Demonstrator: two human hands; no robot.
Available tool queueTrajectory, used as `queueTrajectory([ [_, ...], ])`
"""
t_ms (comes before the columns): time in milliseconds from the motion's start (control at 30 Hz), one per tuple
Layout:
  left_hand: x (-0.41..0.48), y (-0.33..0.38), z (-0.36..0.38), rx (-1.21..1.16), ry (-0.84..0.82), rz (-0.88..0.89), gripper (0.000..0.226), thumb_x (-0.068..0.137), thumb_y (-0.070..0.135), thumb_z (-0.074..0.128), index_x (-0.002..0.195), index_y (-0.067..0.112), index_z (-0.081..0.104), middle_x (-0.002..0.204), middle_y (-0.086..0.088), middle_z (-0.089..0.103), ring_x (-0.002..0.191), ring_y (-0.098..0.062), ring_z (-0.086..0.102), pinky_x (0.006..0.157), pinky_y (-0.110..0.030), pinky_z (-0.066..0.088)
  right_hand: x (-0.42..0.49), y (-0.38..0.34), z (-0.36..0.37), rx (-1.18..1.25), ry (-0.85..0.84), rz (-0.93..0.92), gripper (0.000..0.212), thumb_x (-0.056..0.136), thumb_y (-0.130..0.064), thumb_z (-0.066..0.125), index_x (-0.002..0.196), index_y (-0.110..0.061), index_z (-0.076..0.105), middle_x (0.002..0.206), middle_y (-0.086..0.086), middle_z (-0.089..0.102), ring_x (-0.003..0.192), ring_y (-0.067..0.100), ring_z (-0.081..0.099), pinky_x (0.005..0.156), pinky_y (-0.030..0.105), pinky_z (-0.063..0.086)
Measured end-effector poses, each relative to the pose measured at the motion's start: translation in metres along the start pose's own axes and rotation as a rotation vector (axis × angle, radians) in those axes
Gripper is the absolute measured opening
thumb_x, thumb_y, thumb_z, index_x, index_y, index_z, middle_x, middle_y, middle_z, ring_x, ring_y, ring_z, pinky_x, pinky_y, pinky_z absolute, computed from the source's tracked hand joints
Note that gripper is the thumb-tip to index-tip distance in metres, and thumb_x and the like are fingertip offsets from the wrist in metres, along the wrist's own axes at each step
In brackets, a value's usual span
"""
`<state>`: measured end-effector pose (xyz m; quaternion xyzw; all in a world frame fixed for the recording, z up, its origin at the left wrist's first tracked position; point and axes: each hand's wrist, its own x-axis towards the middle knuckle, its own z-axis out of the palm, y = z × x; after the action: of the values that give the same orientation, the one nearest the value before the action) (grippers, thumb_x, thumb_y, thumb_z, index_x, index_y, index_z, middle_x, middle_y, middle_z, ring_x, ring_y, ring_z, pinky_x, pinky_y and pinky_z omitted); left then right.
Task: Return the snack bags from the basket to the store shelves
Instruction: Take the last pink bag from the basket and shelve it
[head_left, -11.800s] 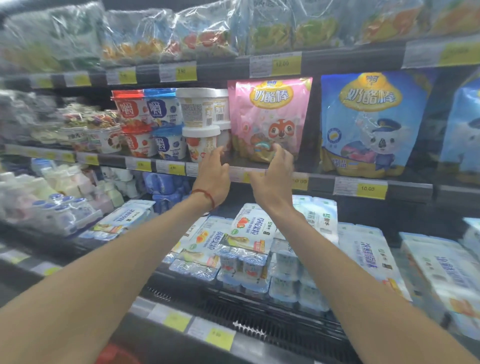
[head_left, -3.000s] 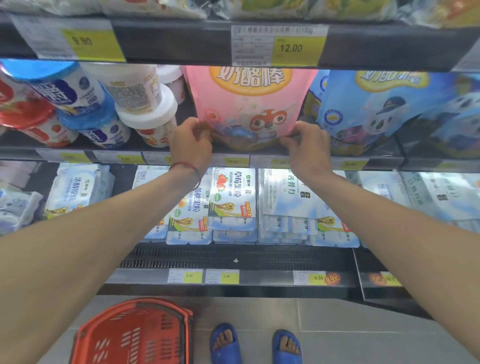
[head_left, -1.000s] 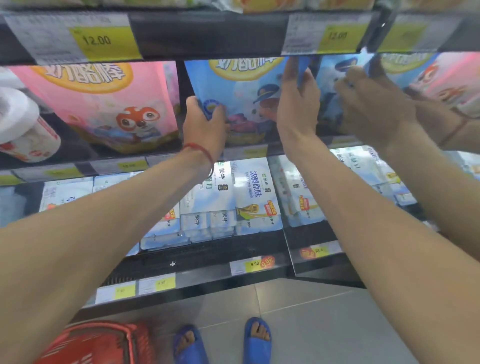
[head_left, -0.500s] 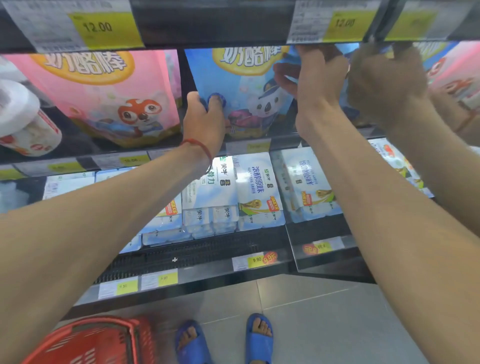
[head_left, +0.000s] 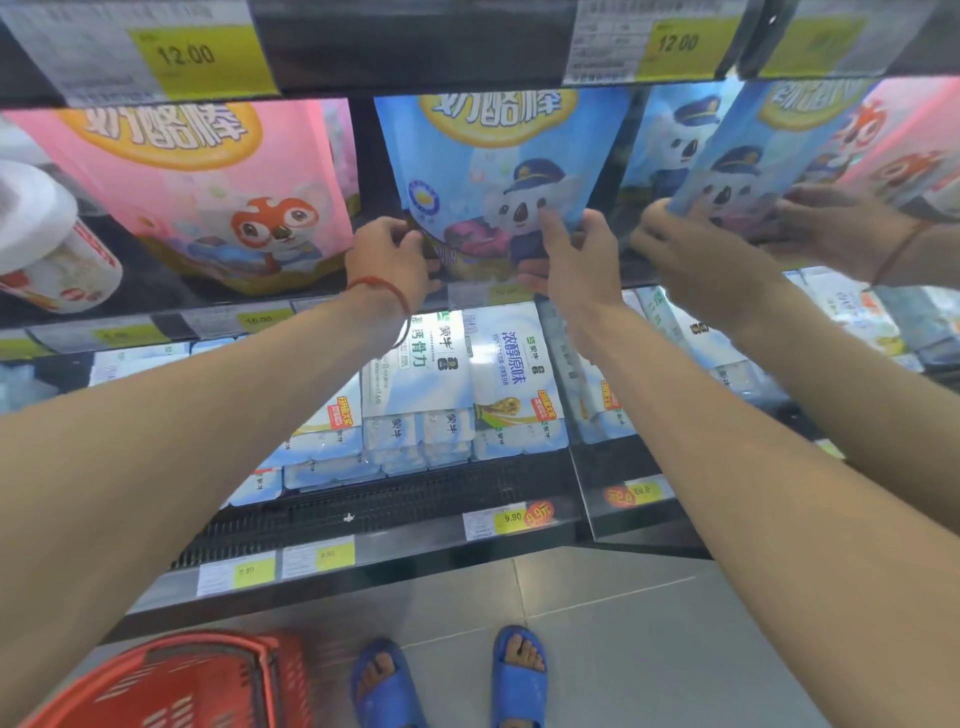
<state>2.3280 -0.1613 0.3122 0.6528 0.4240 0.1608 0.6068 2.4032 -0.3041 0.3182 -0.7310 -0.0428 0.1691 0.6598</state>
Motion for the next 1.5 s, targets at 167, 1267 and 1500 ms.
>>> queueTrajectory([
  [167, -0.001, 0.001, -0.002, 0.038, 0.004, 0.048, 0.015, 0.098, 0.001, 0.050, 0.110, 0.005, 0.058, 0.102, -0.011, 0.063, 0.079, -0.020, 0.064, 0.064, -0.029, 0.059, 0.007, 0.009, -0.007, 0.001, 0.019, -0.047, 0.016, 0.108, -0.009, 0.039, 0.105, -0.010, 0.055, 0.105, 0.024, 0.067, 0.073, 0.030, 0.067, 0.067, 0.033, 0.061],
  [1267, 0.003, -0.015, -0.005, 0.271, 0.199, 0.197, 0.013, 0.093, 0.003, 0.047, 0.091, 0.010, 0.057, 0.104, -0.017, 0.064, 0.099, -0.035, 0.062, 0.085, -0.046, 0.055, 0.021, 0.013, 0.002, -0.407, 0.238, -0.195, 0.026, 0.099, 0.002, 0.046, 0.078, -0.013, 0.049, 0.087, 0.012, 0.053, 0.083, 0.025, 0.044, 0.072, 0.041, 0.042],
  [1500, -0.019, -0.011, 0.000, 0.313, 0.172, 0.270, 0.037, 0.084, -0.007, 0.049, 0.120, 0.002, 0.053, 0.125, -0.014, 0.054, 0.117, -0.027, 0.053, 0.098, -0.028, 0.044, 0.007, 0.013, 0.006, -0.538, 0.277, -0.221, 0.023, 0.097, 0.005, 0.047, 0.112, -0.003, 0.062, 0.102, 0.006, 0.061, 0.094, 0.020, 0.053, 0.066, 0.008, 0.033],
])
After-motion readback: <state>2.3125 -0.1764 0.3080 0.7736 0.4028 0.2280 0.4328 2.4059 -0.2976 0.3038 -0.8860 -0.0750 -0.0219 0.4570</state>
